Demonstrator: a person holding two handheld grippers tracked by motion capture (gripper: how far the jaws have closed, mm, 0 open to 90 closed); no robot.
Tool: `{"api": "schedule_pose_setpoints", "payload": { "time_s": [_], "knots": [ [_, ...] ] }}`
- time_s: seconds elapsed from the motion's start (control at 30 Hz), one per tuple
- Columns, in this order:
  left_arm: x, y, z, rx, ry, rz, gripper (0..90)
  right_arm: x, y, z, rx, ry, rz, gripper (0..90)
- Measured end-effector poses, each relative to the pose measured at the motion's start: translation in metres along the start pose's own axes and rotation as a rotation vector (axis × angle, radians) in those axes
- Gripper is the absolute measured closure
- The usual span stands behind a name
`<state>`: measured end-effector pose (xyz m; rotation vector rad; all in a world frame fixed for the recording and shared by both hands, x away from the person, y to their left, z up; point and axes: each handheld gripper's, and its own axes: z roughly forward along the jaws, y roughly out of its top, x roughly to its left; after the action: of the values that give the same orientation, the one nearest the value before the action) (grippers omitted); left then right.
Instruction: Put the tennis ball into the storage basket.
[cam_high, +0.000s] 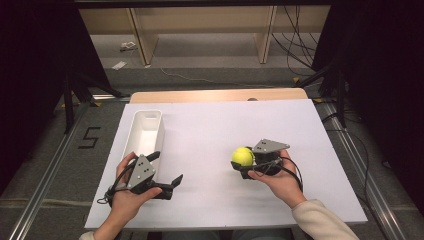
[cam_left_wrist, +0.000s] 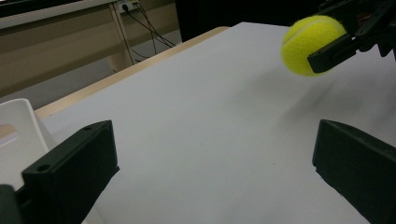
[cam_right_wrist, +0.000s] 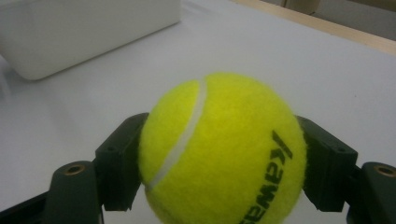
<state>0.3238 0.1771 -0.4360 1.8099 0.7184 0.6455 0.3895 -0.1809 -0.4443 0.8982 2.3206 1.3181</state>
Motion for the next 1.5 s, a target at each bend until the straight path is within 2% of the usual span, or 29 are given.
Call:
{"api": "schedule_pose_setpoints", "payload": {
  "time_s": [0.83,1.5],
  "knots": [
    [0.0,0.001,-0.001,-0.003,0.001,0.003,0.0,0.005,0.005,0.01,0.005,0.007,-0.008,27.1],
    [0.0,0.0,0.0,-0.001,-0.004,0.003,0.0,0.007,0.01,0.017,-0.001,0.016,0.004,27.1]
  ]
}}
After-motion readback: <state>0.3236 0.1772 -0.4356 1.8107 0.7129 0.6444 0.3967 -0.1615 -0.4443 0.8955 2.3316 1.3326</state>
